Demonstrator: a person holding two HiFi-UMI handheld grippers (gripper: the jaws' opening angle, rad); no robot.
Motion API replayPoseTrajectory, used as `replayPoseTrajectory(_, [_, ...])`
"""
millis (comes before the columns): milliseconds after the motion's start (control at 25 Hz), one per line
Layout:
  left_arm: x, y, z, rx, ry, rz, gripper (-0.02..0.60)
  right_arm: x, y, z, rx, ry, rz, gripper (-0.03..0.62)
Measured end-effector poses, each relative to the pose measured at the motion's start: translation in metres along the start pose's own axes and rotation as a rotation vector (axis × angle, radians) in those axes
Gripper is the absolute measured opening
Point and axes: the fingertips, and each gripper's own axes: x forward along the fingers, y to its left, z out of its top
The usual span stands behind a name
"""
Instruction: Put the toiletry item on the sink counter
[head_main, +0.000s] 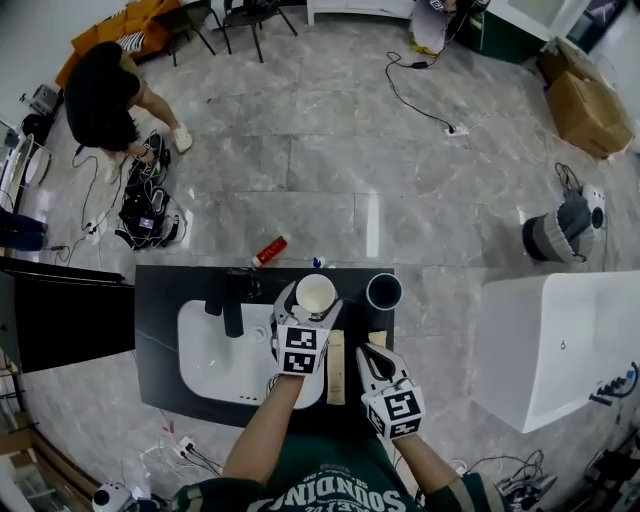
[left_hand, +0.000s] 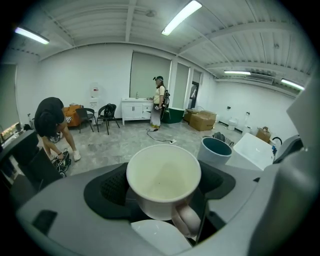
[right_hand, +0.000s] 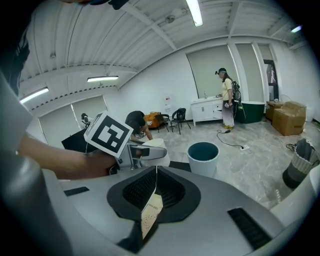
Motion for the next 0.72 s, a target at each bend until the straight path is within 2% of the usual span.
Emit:
replayPoseTrajectory(480, [0.034,-0.005,-0.007,-0.007,-0.039,0.126,0.422,-0.004,-0.015,-0.022,0.021,0.041,0.0,0.043])
replayPoseTrajectory(600, [0.041,-0.01,-0.008,0.004,-0.05,0.122,0.422,-0.005,-0.019,-0.025,0.02,0.048,-0.006,0.043])
replayPoseTrajectory(720, [0.049,-0.015,-0.023,-0.006,-0.045,0.132,0.422,-0.008,-0.025,-0.029,0.019,0.054,-0.016,0.043])
